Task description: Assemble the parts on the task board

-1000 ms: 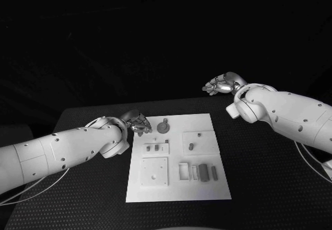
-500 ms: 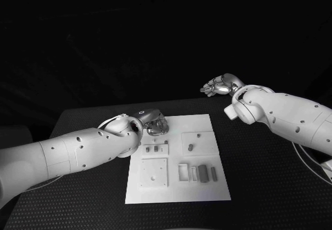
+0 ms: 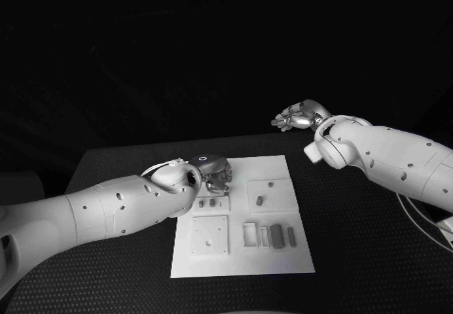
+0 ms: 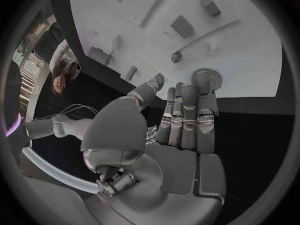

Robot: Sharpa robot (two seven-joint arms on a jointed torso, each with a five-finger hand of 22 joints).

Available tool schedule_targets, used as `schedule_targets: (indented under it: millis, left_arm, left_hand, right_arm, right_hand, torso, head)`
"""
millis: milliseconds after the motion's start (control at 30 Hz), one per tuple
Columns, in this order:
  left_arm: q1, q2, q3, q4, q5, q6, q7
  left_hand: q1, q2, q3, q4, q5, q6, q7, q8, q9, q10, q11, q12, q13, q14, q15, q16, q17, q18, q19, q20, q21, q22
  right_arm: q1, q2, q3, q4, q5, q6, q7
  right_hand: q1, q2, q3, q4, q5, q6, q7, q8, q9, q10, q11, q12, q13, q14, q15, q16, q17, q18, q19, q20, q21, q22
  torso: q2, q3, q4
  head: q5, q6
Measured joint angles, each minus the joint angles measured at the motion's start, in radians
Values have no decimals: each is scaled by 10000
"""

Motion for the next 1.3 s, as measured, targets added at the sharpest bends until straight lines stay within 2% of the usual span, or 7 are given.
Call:
schedule_targets:
  millis: [367, 733, 1067, 1300]
  left_arm:
    - [-120, 79, -13, -85, -191, 488, -87]
    - [-278, 279, -28, -504, -237, 612, -131]
    - [-359, 381, -27, -764, -223, 609, -131]
    - [-396, 425, -27, -803, -175, 615, -104]
  left_hand:
    - [0, 0, -34, 34, 0, -36, 36, 0, -55, 0, -1, -128, -29, -40, 40, 114, -1, 0, -38, 38, 151, -2]
    - [0, 0, -10, 76, 0, -83, 83, -49, -160, 24, 22, -371, -100, -77, 77, 240, -4, 2, -74, 74, 376, -3]
    - [12, 93, 4, 137, 0, -161, 88, -86, -204, 72, 67, -470, -111, -77, 76, 307, -31, 2, -75, 75, 467, -4]
    - [-6, 320, 31, 164, 0, -161, 88, -86, -234, 144, 41, -494, -111, -77, 77, 384, -43, 2, -75, 76, 621, -5]
  right_arm:
    - [1, 12, 0, 3, 10, 7, 15]
    - [1, 9, 0, 48, 18, 8, 22]
    - [1, 12, 1, 58, 22, 8, 26]
    - [1, 15, 1, 59, 24, 9, 28]
  right_hand:
    - [0, 0, 0, 0, 0, 0, 0, 0, 0, 0, 0, 0, 1, 0, 0, 0, -1, 0, 0, 0, 0, 9]
    - [0, 0, 0, 0, 0, 0, 0, 0, 1, 0, 0, 0, -9, 0, 0, 0, 8, 0, 0, 0, 0, 9]
    - [0, 0, 0, 0, 0, 0, 0, 0, -8, 0, 0, 31, -9, 0, 0, 0, 7, 1, 0, 0, -40, 19]
    - [0, 0, 0, 0, 0, 0, 0, 37, -7, 0, 0, 40, -17, 0, 0, 0, 7, 1, 0, 0, -40, 25]
  torso:
    - [-6, -2, 4]
    - [1, -2, 3]
    - [1, -2, 2]
    - [-6, -1, 3]
  head:
    - [-25, -27]
    - [-47, -50]
    - [-76, -72]
    - [-97, -90]
